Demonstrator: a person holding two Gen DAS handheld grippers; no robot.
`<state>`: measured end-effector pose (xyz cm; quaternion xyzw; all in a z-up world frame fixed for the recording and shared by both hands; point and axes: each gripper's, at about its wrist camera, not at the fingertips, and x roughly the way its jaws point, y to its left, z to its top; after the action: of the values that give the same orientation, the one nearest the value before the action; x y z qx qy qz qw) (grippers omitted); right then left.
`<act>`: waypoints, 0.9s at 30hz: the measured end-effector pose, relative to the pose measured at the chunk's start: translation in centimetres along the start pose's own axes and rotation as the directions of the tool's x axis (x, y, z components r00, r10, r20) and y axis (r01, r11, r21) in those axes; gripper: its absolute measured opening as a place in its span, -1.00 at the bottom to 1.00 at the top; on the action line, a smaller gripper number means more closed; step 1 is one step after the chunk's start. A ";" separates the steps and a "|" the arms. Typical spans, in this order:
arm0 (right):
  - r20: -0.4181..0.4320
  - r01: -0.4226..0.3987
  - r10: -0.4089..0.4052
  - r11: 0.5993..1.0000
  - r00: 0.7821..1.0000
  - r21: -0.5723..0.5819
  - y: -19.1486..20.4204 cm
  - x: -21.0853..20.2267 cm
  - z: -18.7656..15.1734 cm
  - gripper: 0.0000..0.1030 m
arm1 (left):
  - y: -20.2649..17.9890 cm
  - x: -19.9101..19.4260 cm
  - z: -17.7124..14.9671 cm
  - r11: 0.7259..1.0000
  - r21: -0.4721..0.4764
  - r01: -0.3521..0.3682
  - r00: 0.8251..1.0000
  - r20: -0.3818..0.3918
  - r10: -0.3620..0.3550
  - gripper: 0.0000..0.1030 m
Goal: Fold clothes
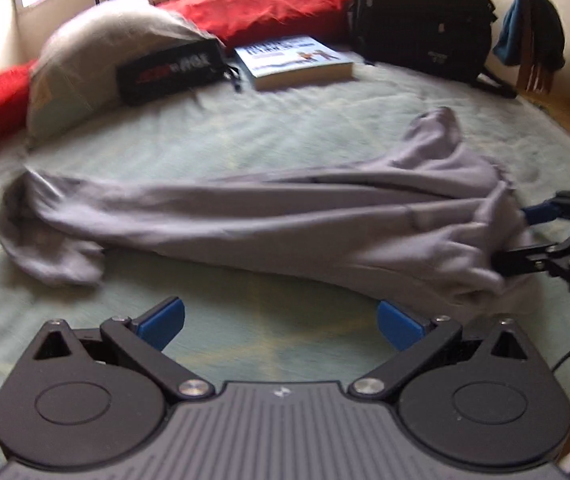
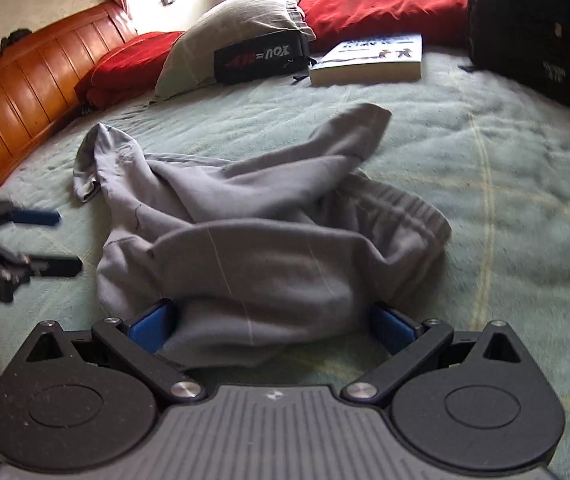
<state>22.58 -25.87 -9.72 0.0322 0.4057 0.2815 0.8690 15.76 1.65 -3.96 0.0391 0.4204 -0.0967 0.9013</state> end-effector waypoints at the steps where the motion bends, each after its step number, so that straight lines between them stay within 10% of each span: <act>1: 0.001 -0.009 0.009 1.000 1.000 0.004 -0.3 -0.2 -0.2 1.00 | -0.1 0.5 -0.5 0.999 -0.027 0.025 1.000 -0.012 -0.025 0.99; 12: 0.074 -0.084 0.088 0.994 0.993 -0.063 -1.3 -3.5 2.2 1.00 | -1.3 1.7 -3.1 1.000 -0.015 0.022 1.000 -0.009 -0.022 0.98; 27: -0.065 -0.326 0.328 0.945 0.942 0.040 1.3 3.3 7.4 1.00 | 0.0 -0.4 -3.6 0.996 -0.084 -0.016 0.999 0.036 0.019 0.98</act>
<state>29.01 -21.80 -6.68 0.1015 0.4292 0.4169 0.7948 12.83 2.28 -6.02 0.0030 0.4073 -0.0718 0.9105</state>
